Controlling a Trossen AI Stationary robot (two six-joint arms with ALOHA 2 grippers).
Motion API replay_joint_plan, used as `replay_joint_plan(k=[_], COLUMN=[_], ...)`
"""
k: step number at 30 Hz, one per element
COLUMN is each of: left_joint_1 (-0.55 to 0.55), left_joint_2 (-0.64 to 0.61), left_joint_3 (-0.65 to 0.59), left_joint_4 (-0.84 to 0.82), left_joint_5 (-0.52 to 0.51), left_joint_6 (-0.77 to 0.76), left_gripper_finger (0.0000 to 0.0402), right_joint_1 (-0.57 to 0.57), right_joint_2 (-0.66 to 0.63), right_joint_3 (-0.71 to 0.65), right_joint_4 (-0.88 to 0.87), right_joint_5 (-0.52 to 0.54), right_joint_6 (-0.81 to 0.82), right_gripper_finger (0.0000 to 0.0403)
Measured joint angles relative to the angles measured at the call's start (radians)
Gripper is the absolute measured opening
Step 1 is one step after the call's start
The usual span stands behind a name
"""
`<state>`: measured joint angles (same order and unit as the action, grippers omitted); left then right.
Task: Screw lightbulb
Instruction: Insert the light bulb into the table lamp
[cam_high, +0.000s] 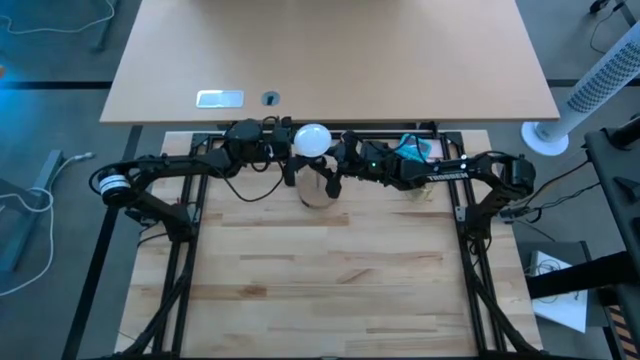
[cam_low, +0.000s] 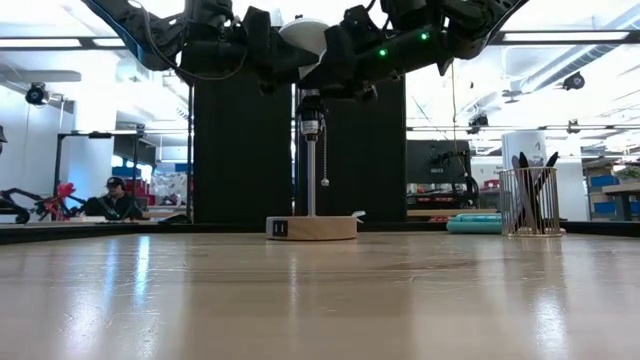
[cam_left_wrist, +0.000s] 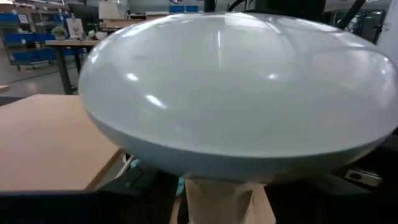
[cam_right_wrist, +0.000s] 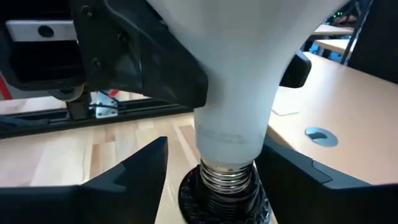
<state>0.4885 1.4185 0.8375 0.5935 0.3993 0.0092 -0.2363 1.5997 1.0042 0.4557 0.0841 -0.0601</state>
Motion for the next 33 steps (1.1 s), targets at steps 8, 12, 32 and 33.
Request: replay_joint_plan(k=[8,12,32,33], left_joint_1=[0.0,0.0,0.0,0.0], left_joint_2=[-0.001,-0.001,-0.002,-0.002], left_joint_3=[0.0,0.0,0.0,0.0], left_joint_4=[-0.006,-0.017,-0.029,-0.029], left_joint_5=[0.0,-0.003,-0.018,-0.018], left_joint_6=[0.002,0.002,-0.004,-0.004], left_gripper_finger=[0.0197,0.0197,0.0197,0.0197], right_joint_1=[-0.031,-0.046,-0.126,-0.127], right_joint_2=[-0.002,-0.002,0.006,0.006], right_joint_3=[0.0,0.0,0.098,0.098], right_joint_4=[0.039,0.043,-0.109,-0.108], right_joint_5=[-0.087,-0.138,-0.397,-0.398], right_joint_6=[0.055,0.053,-0.024,-0.025], right_gripper_finger=[0.0245,0.0233,0.0219,0.0219])
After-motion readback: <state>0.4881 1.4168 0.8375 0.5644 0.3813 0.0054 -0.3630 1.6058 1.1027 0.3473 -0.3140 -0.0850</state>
